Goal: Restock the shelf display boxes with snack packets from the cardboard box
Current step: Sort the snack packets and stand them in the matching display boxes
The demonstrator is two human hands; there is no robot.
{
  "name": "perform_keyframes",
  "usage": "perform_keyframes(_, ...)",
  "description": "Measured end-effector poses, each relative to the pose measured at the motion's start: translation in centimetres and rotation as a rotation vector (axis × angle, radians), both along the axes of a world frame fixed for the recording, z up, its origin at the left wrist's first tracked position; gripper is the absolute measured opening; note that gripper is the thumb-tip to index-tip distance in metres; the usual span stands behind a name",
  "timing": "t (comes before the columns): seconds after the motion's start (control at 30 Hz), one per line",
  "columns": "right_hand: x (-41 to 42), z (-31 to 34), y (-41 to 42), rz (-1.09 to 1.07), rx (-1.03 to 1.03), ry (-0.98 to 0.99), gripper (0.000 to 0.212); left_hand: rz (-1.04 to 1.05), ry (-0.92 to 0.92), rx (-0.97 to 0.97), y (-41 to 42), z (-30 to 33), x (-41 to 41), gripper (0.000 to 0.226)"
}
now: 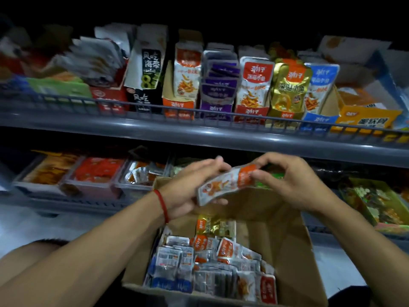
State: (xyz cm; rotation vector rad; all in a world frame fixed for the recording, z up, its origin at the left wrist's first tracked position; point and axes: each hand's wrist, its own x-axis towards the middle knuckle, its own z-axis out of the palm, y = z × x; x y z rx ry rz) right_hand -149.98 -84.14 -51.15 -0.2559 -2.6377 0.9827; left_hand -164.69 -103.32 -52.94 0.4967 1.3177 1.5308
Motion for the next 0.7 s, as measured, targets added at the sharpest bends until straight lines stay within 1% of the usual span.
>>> perform_keyframes(0.07,0.0,0.4,0.2,-0.1,-0.053,0.011,0.006,0.01,0.021,0.0,-1.4,1.2,-0.7,0.065)
perform_keyframes(0.1,0.0,0.6,0.1,-0.143,-0.1,0.029,0.005,0.019,0.067,0.004,-2.0,1.6,-0.9,0.062)
perform_keyframes(0.17,-0.5,1.2,-0.5,-0.207,-0.211,0.049,0.004,0.086,0.164,0.016,-2.7,1.9,-1.0,0.042)
perform_keyframes(0.23,-1.2,2.0,-1.3,-0.228,-0.313,0.049,0.006,0.193,0.173,0.035,-3.1,1.8,-1.2,0.03)
perform_keyframes(0.3,-2.1,3.1,-2.0,-0.229,-0.344,0.055,0.004,0.246,0.07,0.082,-3.5,1.9,-1.8,0.025)
perform_keyframes(0.37,-2.9,4.7,-2.6,-0.233,-0.345,0.081,0.002,0.236,-0.074,0.152,-4.1,2.6,-2.5,0.027)
perform_keyframes(0.43,-3.8,6.7,-3.2,-0.219,-0.329,0.099,0.005,0.224,-0.217,0.231,-4.5,3.5,-3.1,0.03)
perform_keyframes(0.5,-4.5,8.9,-3.8,-0.189,-0.305,0.105,0.008,0.23,-0.329,0.314,-4.7,4.1,-3.5,0.028)
perform_keyframes(0.63,-7.0,12.9,-5.0,-0.119,-0.273,0.119,0.003,0.257,-0.455,0.483,-4.5,5.2,-4.0,0.024)
perform_keyframes(0.7,-8.8,14.7,-5.4,-0.1,-0.196,0.131,0.009,0.284,-0.489,0.524,-4.5,5.6,-4.4,0.026)
